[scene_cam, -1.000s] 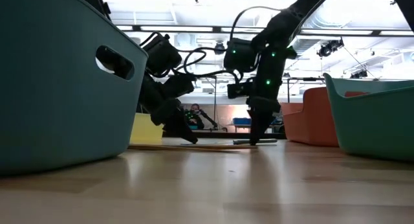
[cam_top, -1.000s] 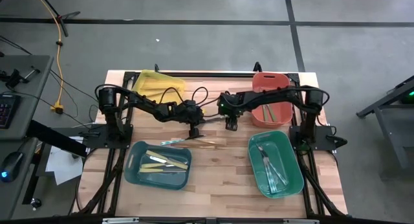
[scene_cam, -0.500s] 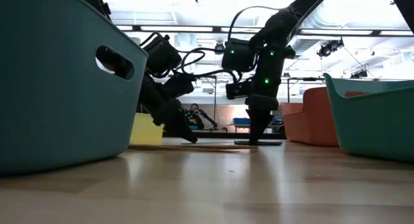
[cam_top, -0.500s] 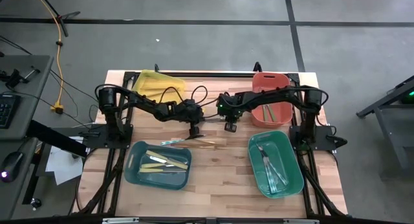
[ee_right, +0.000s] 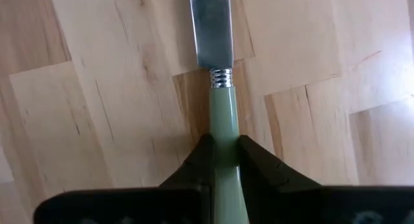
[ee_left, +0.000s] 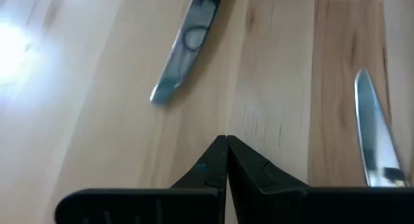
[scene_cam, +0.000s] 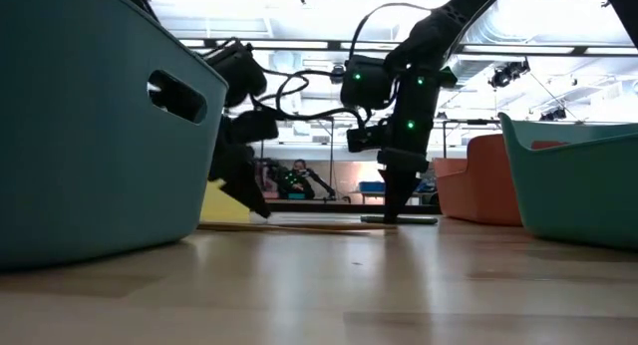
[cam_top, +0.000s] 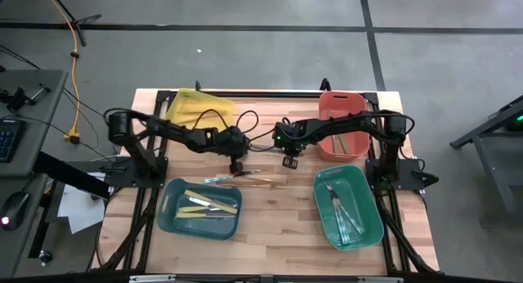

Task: Sort silverware by color (type)
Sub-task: Put the green knife into the orange bin

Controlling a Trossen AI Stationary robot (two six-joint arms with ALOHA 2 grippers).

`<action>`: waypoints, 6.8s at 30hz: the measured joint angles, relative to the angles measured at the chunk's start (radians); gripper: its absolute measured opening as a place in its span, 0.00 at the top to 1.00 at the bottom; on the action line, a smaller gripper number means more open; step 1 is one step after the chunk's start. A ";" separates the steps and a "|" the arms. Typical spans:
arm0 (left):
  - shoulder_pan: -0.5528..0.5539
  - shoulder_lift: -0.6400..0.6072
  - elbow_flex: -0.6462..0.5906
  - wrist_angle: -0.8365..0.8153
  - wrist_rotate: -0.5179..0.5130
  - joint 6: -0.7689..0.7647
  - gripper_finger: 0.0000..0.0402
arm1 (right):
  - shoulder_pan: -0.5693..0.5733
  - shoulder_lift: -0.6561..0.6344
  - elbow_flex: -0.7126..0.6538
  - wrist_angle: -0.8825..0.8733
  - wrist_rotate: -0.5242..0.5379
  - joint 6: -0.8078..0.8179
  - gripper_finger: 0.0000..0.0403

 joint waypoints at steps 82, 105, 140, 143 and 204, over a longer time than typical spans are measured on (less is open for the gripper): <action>0.036 0.380 0.130 0.486 0.040 0.122 1.00 | 0.077 -0.309 0.238 -0.180 0.153 0.088 1.00; 0.050 0.264 -0.061 0.513 -0.001 -0.013 1.00 | 0.026 -0.307 0.017 -0.114 0.061 0.170 1.00; 0.049 0.264 -0.082 0.555 0.008 -0.085 1.00 | -0.020 -0.087 -0.013 -0.172 -0.071 0.026 0.55; 0.048 0.264 -0.082 0.558 0.009 -0.090 1.00 | -0.021 -0.070 -0.009 -0.173 -0.086 0.012 0.55; -0.176 -0.625 -0.254 0.279 -0.092 -0.049 1.00 | 0.080 -0.537 -0.276 0.157 0.168 0.242 0.99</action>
